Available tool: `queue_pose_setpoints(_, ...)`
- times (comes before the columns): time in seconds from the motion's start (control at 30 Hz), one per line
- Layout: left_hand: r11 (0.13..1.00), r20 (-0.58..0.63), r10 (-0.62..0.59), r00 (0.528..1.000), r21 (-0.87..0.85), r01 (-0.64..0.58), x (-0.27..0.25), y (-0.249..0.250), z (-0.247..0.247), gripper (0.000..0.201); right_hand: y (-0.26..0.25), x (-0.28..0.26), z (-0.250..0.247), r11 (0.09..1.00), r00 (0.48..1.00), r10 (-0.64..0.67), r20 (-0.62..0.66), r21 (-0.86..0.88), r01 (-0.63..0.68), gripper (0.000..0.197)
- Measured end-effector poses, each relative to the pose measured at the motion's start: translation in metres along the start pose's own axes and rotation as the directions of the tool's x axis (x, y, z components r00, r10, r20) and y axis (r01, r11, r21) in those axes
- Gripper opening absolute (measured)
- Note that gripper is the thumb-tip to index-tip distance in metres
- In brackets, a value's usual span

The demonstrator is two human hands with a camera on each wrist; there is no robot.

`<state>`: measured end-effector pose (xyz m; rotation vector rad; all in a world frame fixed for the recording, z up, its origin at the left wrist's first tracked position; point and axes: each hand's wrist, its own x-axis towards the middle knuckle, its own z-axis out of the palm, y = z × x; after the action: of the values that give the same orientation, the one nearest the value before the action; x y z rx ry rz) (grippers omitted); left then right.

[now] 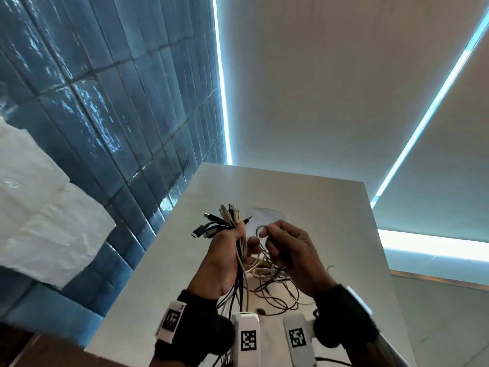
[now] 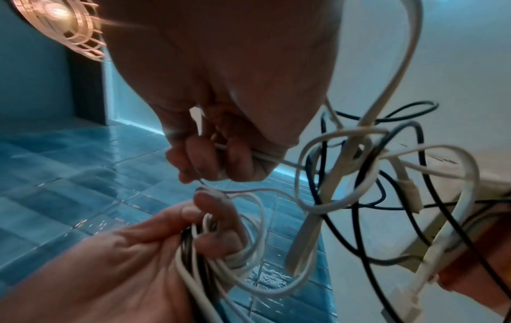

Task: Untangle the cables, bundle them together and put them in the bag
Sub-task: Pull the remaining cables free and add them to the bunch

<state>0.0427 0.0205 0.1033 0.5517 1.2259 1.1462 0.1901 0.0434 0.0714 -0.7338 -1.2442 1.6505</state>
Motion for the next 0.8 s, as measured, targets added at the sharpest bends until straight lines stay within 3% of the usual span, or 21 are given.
queue_pose_setpoints(0.1,0.999,-0.004,-0.004,1.0,-0.033,0.004,-0.002,0.003,0.002,0.033,0.002,-0.005,0.002,0.998,0.995,-0.032,0.092,-0.048,0.036,0.023)
queue_pose_setpoints(0.2,0.965,0.075,-0.042,0.996,-0.255,0.06,-0.004,0.008,-0.002,0.036,0.009,-0.009,-0.004,0.997,0.985,0.016,0.171,-0.078,-0.003,0.02)
queue_pose_setpoints(0.3,0.892,0.109,0.023,0.994,-0.451,0.029,-0.007,0.012,-0.005,0.034,0.019,-0.015,-0.01,0.986,0.966,0.099,0.239,-0.156,-0.063,0.022)
queue_pose_setpoints(0.37,0.847,0.099,0.097,0.99,-0.531,-0.03,-0.007,0.015,-0.006,0.033,0.029,-0.018,-0.013,0.981,0.967,0.136,0.216,-0.167,-0.101,0.026)
queue_pose_setpoints(0.6,0.893,0.066,0.273,0.96,-0.388,-0.227,-0.015,0.018,-0.004,0.034,0.052,-0.014,-0.023,0.961,0.986,0.125,0.108,-0.259,-0.093,0.037)
queue_pose_setpoints(0.8,0.902,0.08,0.3,0.95,-0.348,-0.256,-0.024,0.017,0.001,0.032,0.067,-0.016,-0.033,0.942,0.992,0.108,0.061,-0.327,-0.082,0.043)
